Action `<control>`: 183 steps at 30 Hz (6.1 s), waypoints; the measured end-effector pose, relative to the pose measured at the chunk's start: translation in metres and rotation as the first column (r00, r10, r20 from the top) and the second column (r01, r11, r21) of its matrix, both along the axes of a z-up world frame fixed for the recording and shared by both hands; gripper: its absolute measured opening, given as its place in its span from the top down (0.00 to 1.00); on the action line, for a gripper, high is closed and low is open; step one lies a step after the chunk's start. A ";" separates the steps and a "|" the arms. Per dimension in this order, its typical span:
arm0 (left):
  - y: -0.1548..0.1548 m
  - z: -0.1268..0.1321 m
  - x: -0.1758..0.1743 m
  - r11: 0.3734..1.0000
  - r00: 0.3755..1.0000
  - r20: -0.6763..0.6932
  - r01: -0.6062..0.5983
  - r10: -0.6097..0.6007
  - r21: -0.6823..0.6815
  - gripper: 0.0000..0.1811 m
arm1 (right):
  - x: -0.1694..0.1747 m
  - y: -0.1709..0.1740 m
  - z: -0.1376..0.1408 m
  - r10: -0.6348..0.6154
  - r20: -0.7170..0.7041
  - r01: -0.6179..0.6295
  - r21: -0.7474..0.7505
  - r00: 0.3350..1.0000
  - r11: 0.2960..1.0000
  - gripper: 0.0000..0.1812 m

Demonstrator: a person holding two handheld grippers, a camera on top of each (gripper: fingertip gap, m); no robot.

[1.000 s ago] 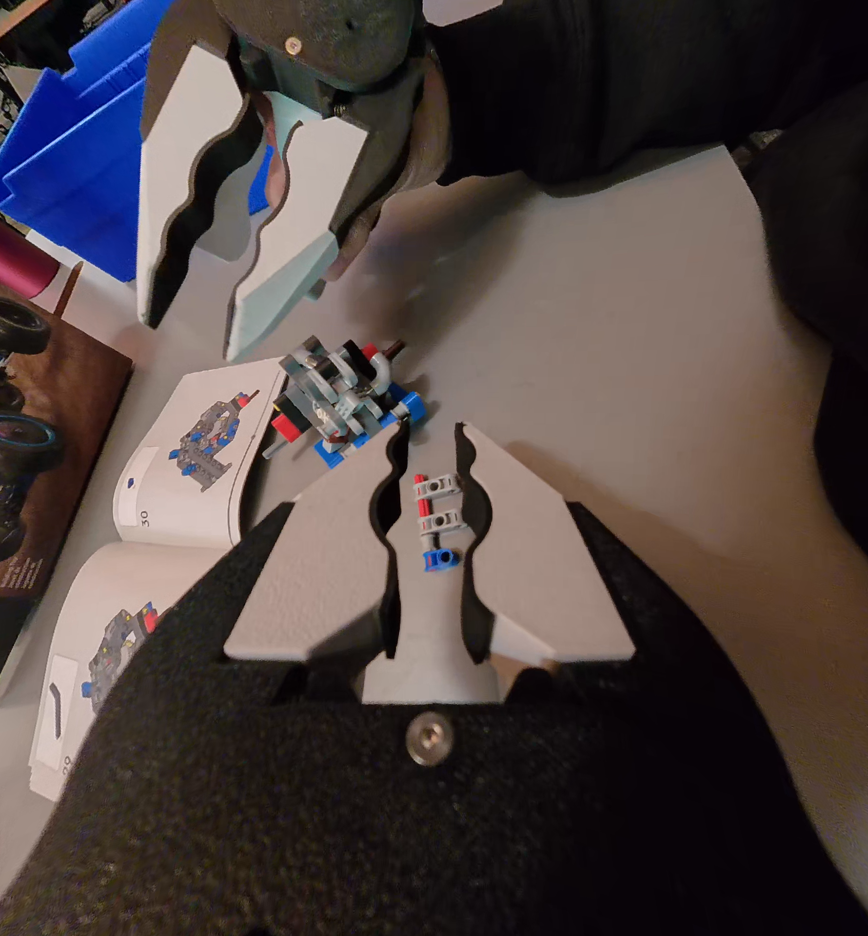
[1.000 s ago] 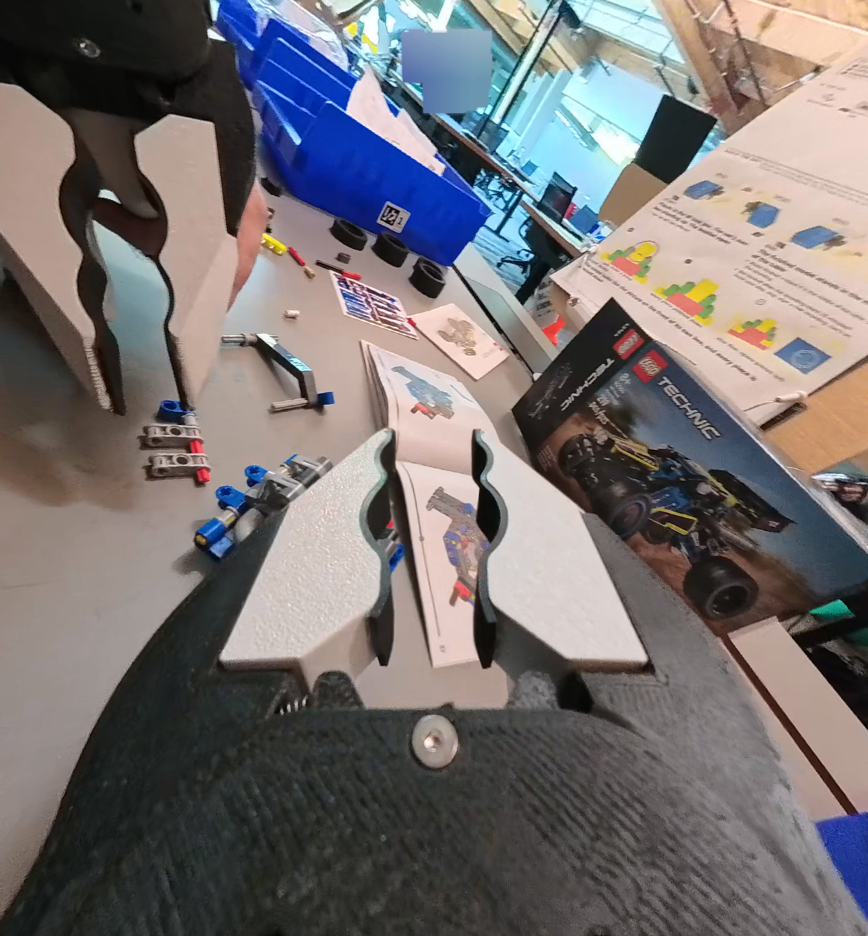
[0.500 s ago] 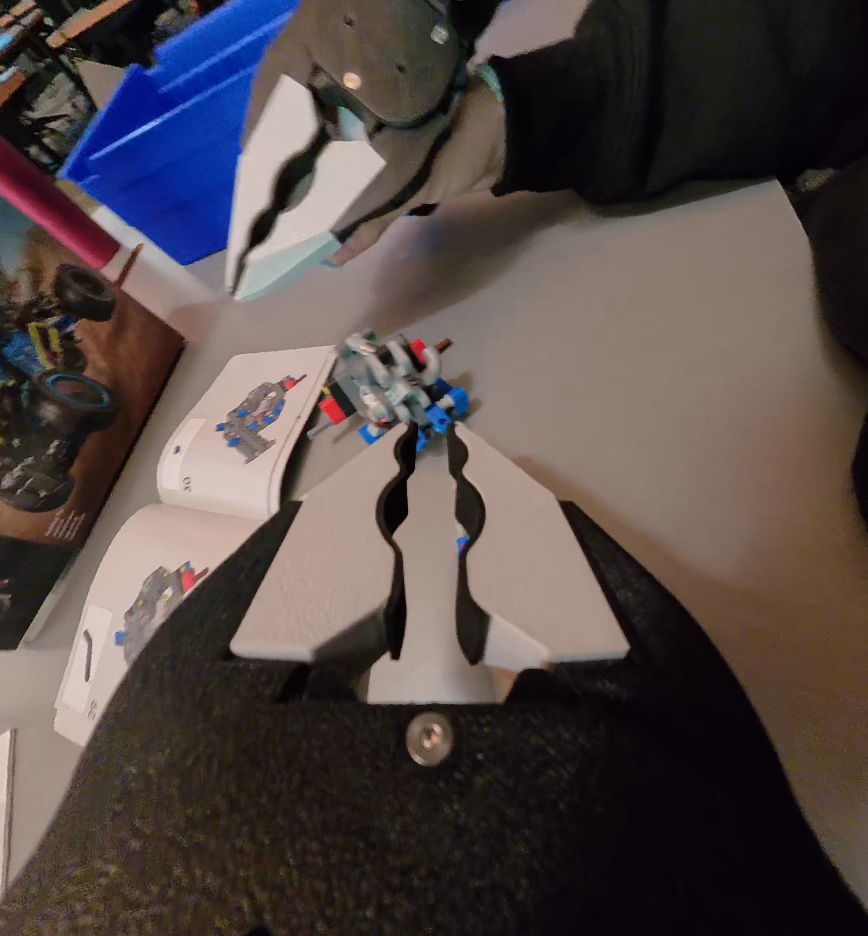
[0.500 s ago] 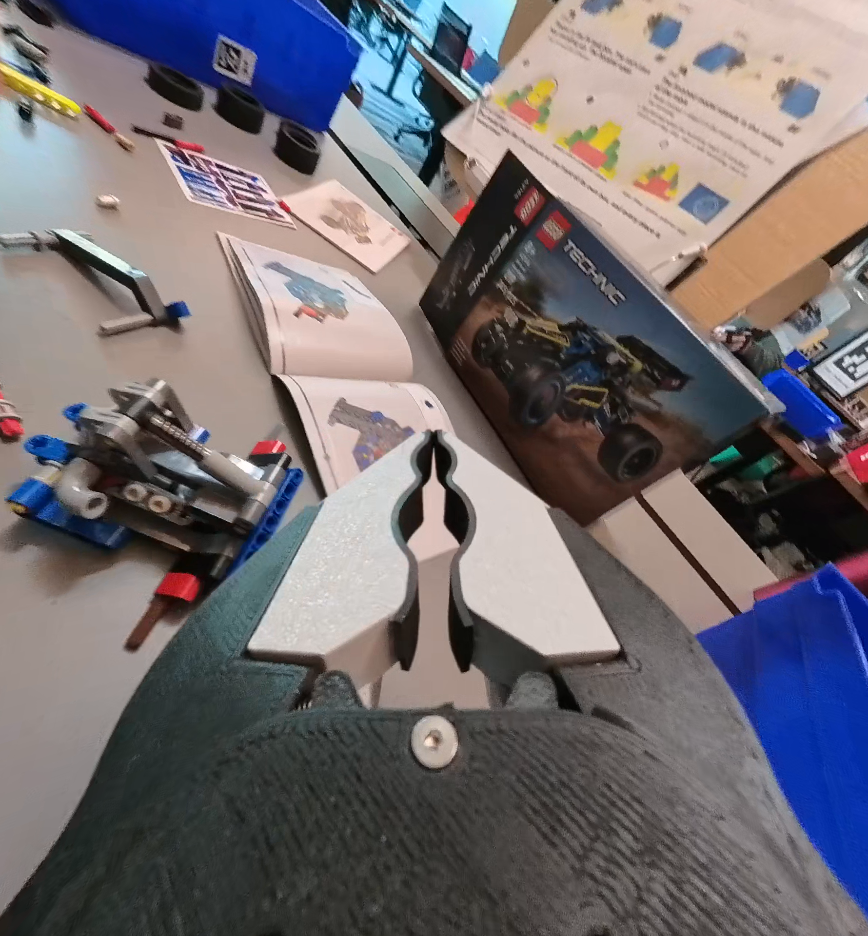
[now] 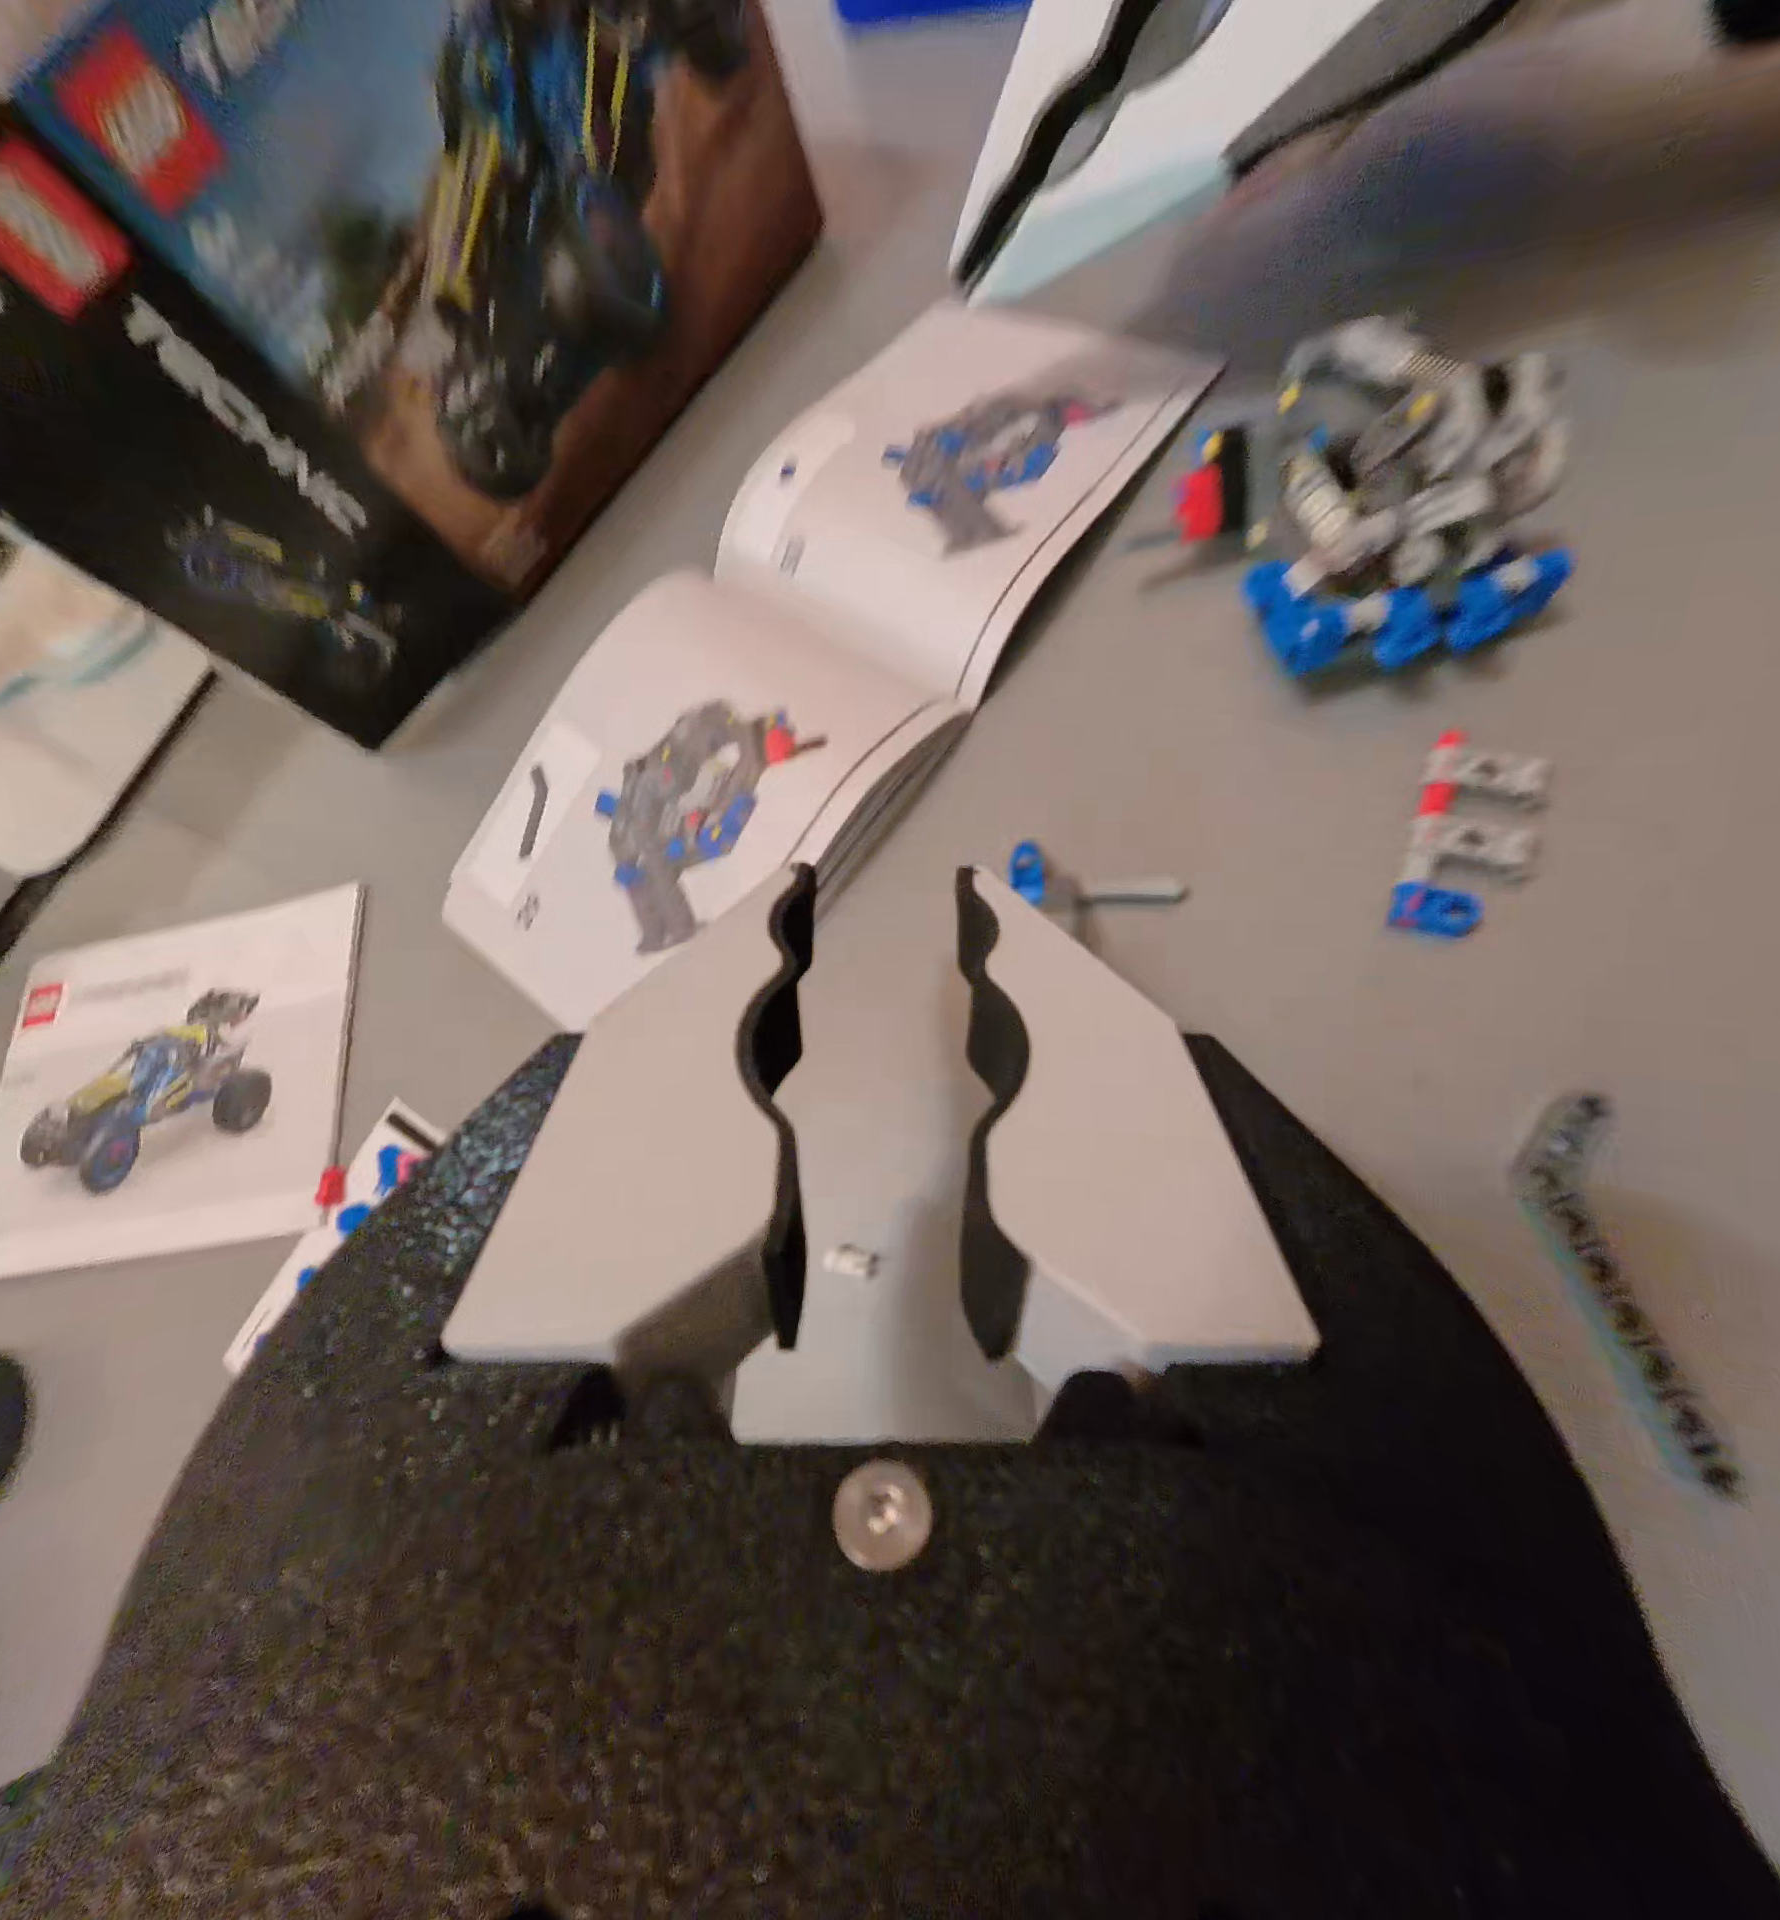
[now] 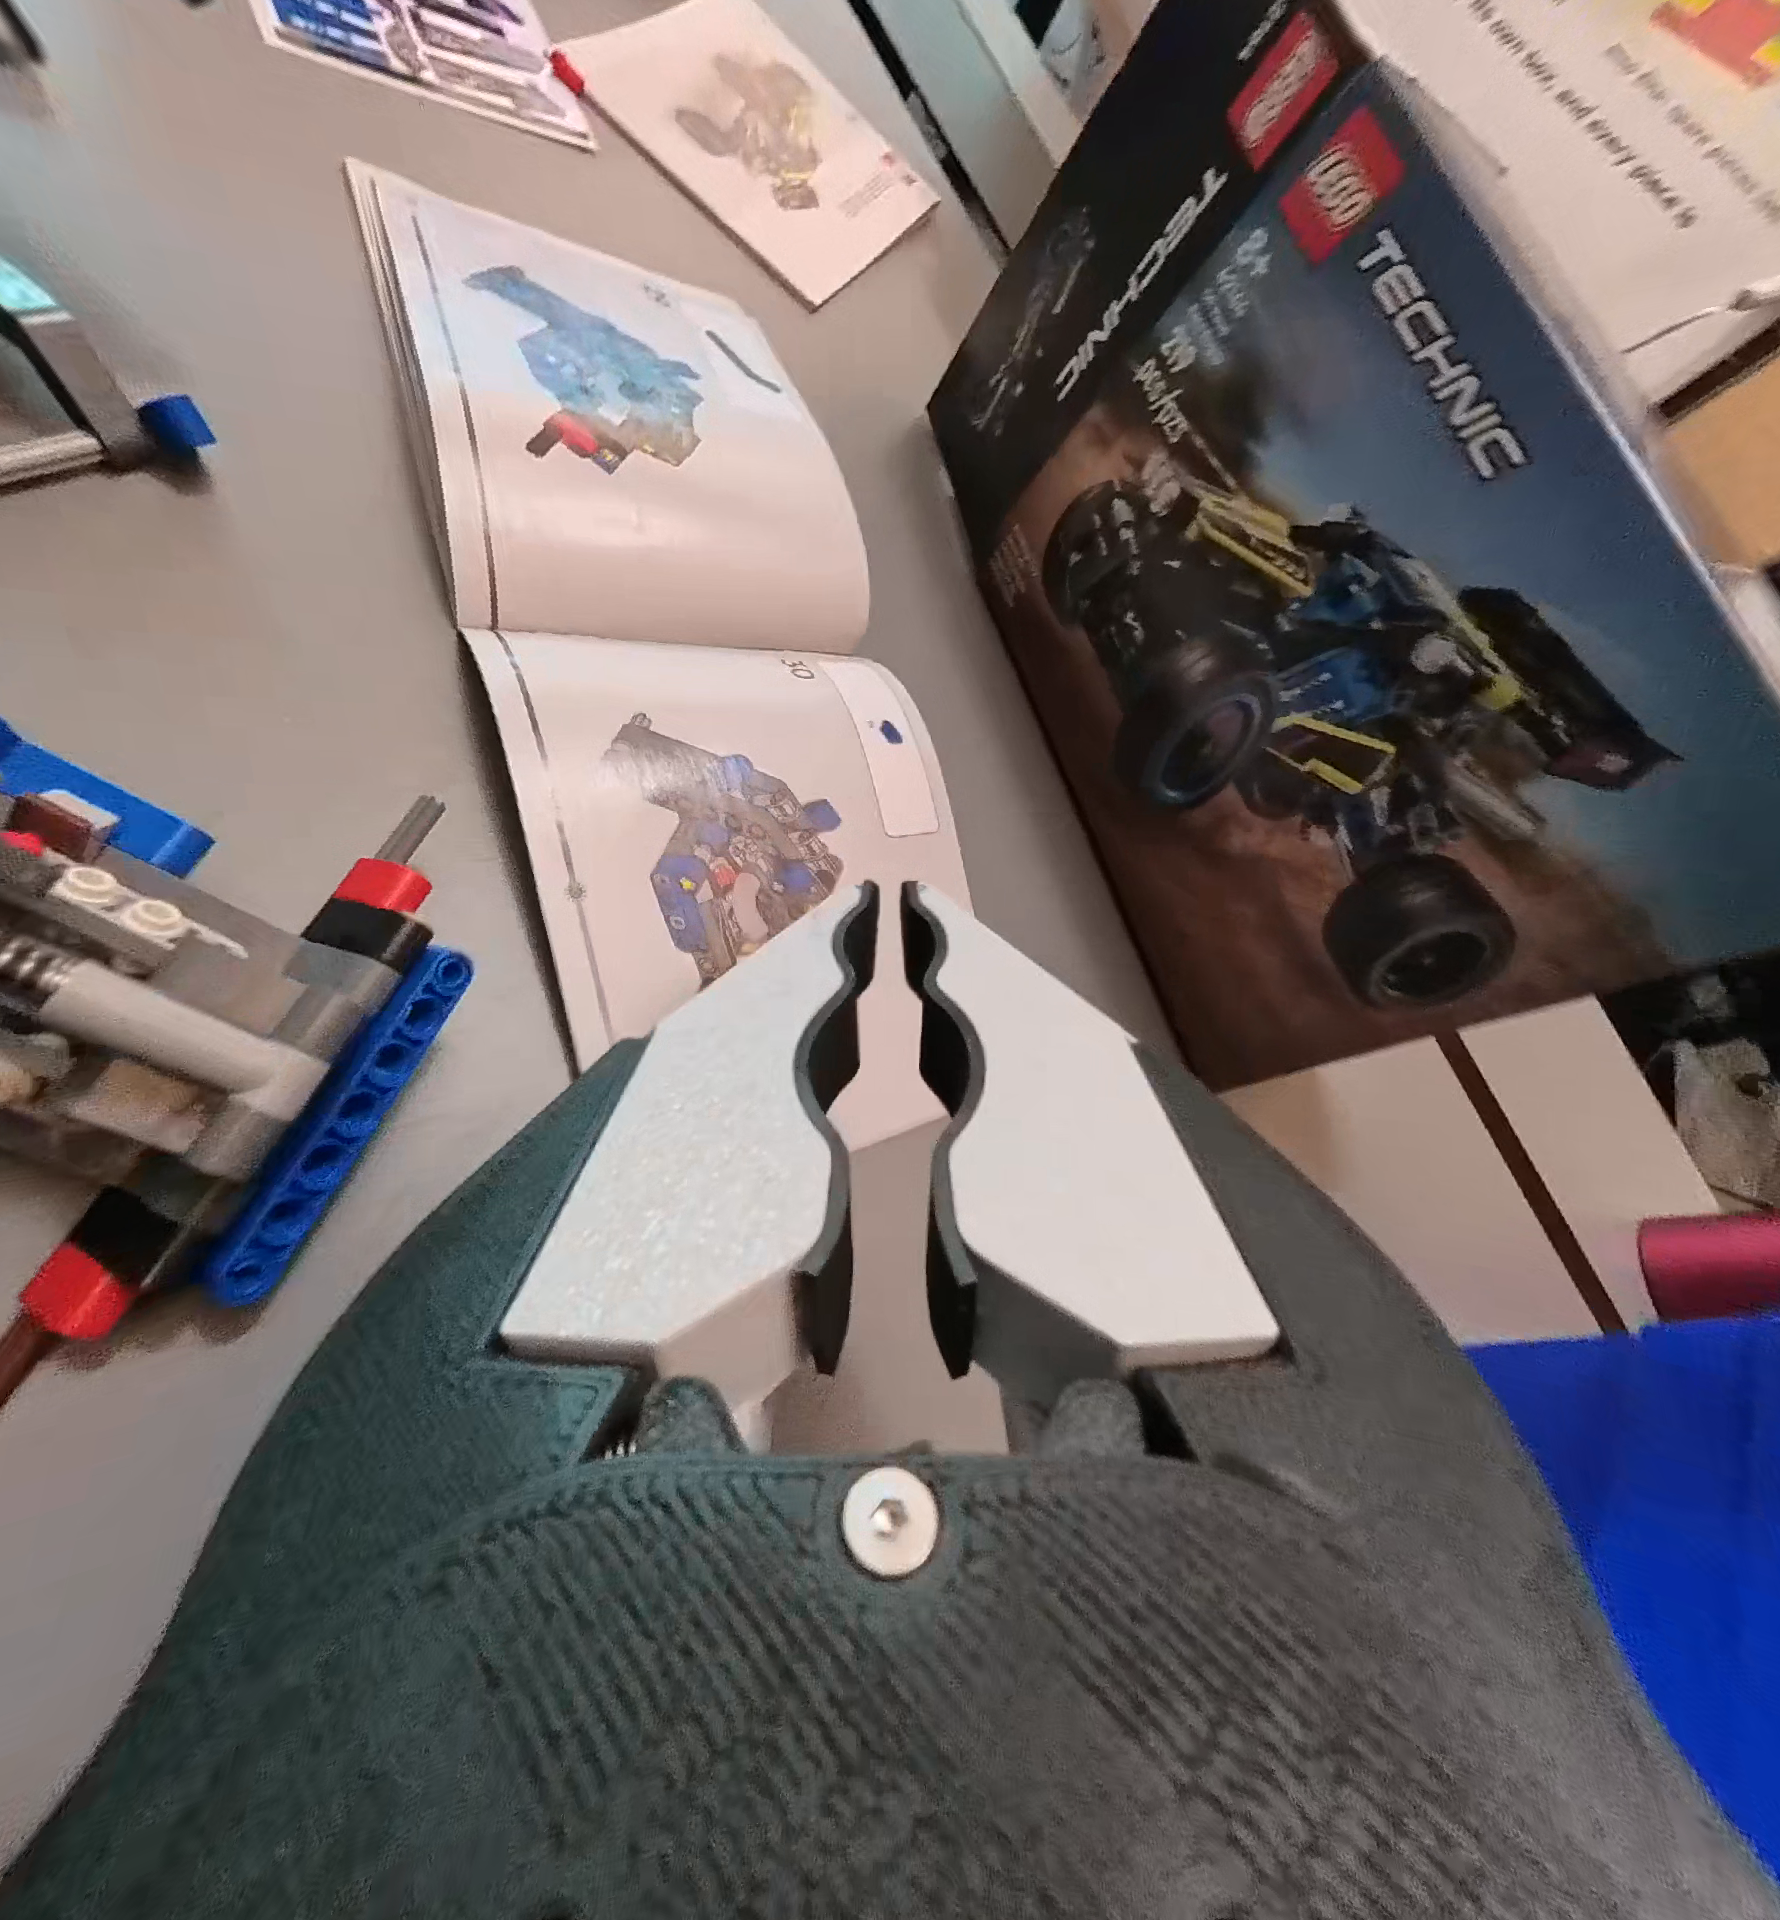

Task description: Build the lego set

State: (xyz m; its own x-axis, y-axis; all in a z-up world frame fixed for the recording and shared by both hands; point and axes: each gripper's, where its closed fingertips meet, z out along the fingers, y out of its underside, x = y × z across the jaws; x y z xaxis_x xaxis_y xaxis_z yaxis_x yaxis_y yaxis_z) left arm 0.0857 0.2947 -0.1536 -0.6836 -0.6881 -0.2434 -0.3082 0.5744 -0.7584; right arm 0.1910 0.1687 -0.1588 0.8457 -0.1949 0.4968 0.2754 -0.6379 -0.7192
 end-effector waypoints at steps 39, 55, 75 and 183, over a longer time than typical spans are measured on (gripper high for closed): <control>-0.129 0.005 0.078 0.807 0.794 0.335 0.300 -0.507 0.509 1.00 | 0.009 0.004 -0.036 0.045 -0.125 -0.053 -0.062 0.991 0.997 1.00; 0.027 0.028 0.074 0.958 0.880 0.472 -0.177 0.052 0.225 1.00 | 0.006 -0.012 -0.034 0.113 0.009 -0.112 -0.077 0.994 0.991 1.00; 0.069 0.032 0.063 0.938 0.744 0.641 -0.330 0.190 0.105 1.00 | 0.006 -0.010 -0.032 0.156 0.138 -0.144 -0.091 0.978 0.985 1.00; -0.115 -0.013 0.081 0.900 0.929 0.000 0.359 -0.370 0.247 0.89 | 0.005 -0.011 -0.033 0.159 0.120 -0.149 -0.090 0.980 0.985 1.00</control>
